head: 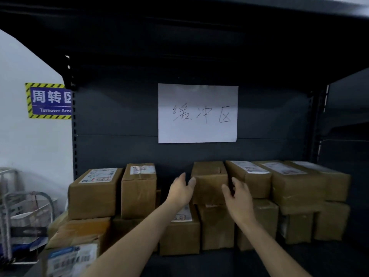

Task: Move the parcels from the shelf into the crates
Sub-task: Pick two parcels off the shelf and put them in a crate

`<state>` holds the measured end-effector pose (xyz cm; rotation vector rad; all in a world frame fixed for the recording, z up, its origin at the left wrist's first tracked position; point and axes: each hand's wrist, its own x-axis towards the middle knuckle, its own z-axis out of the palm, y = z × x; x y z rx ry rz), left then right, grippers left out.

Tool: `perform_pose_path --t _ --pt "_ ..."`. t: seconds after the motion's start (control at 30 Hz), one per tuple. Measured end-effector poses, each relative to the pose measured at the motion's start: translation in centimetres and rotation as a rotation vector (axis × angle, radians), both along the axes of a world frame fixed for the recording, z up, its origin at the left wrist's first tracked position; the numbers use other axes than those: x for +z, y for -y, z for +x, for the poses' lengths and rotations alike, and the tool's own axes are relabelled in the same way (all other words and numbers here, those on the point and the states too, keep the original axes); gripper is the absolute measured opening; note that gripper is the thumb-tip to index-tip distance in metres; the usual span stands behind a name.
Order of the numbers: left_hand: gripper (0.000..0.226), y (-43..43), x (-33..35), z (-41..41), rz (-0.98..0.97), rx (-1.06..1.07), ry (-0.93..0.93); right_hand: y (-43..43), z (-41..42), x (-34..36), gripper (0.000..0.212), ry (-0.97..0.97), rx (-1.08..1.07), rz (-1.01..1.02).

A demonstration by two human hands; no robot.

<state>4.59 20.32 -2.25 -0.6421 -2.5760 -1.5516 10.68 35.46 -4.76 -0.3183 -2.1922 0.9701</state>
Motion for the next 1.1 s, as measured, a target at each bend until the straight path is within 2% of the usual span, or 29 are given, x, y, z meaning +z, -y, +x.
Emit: perform_pose_path --t 0.1,0.17,0.27,0.4,0.5,0.6,0.7,1.0,1.1 --pt "0.06 -1.5 -0.6 -1.1 0.188 -0.064 0.312 -0.4 -0.5 -0.6 0.05 0.116 0.138 -0.081" --pt "0.059 -1.6 -1.0 -1.0 0.278 -0.094 0.385 -0.2 -0.6 -0.9 0.041 0.092 0.218 -0.102" --pt "0.062 -0.6 -1.8 -0.3 0.417 -0.054 0.411 0.8 -0.3 -1.1 0.048 0.05 0.255 -0.085" --pt "0.056 1.3 -2.5 -0.2 0.623 -0.113 0.573 2.4 0.2 -1.0 0.054 -0.039 0.264 0.035" --pt "0.073 1.6 -2.9 0.1 0.639 -0.093 0.7 2.4 0.4 -0.3 0.047 -0.141 0.269 0.153" --pt "0.06 2.1 -3.8 0.3 0.709 -0.072 0.714 3.0 0.5 0.0 0.044 -0.168 0.284 0.281" --pt "0.047 3.3 -4.1 0.3 0.745 -0.023 0.683 4.0 0.4 -0.3 0.044 -0.115 0.315 0.346" --pt "0.038 5.6 -3.5 0.3 0.473 0.09 0.566 6.3 -0.2 -0.3 0.047 -0.087 0.369 0.494" --pt "0.036 5.7 -3.0 0.9 0.41 0.104 0.434 6.5 -0.5 -0.3 0.047 -0.063 0.36 0.497"
